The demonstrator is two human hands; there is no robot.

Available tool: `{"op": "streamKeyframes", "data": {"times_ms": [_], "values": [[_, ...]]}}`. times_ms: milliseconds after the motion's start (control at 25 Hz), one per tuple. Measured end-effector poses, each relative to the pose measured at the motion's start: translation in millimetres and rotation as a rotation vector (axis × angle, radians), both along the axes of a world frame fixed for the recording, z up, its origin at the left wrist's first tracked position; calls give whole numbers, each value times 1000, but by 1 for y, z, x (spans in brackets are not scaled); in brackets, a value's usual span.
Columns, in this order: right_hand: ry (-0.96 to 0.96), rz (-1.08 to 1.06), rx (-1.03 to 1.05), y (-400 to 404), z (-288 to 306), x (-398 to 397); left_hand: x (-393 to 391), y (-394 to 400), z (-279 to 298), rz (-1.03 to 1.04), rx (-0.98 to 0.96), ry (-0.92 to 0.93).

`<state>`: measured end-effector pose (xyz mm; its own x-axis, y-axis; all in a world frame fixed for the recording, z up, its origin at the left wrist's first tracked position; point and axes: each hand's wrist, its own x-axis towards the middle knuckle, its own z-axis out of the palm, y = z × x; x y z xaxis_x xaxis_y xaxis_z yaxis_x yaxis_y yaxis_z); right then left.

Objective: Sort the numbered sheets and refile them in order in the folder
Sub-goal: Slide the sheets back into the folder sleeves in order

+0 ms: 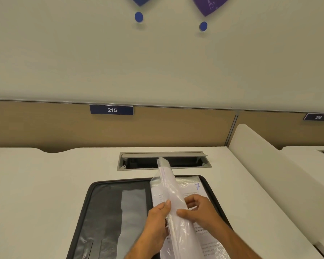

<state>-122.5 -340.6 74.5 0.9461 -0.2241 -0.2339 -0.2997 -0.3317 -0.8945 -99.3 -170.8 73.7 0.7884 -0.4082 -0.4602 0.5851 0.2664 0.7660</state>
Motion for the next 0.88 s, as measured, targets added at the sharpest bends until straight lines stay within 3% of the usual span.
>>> {"op": "streamKeyframes", "data": {"times_ms": [160, 320, 480, 640, 880], "values": [[28, -128, 200, -23, -5, -2, -1, 0, -5, 24, 53, -14], [-13, -443, 335, -57, -18, -2, 1, 2, -8, 101, 15, 10], [-90, -654, 299, -84, -29, -4, 1, -3, -13, 171, -58, 72], [-159, -704, 220, -89, -28, -9, -4, -16, -12, 174, -114, 127], [-47, -606, 439, -83, -22, -6, -9, -30, -7, 177, -130, 166]]}}
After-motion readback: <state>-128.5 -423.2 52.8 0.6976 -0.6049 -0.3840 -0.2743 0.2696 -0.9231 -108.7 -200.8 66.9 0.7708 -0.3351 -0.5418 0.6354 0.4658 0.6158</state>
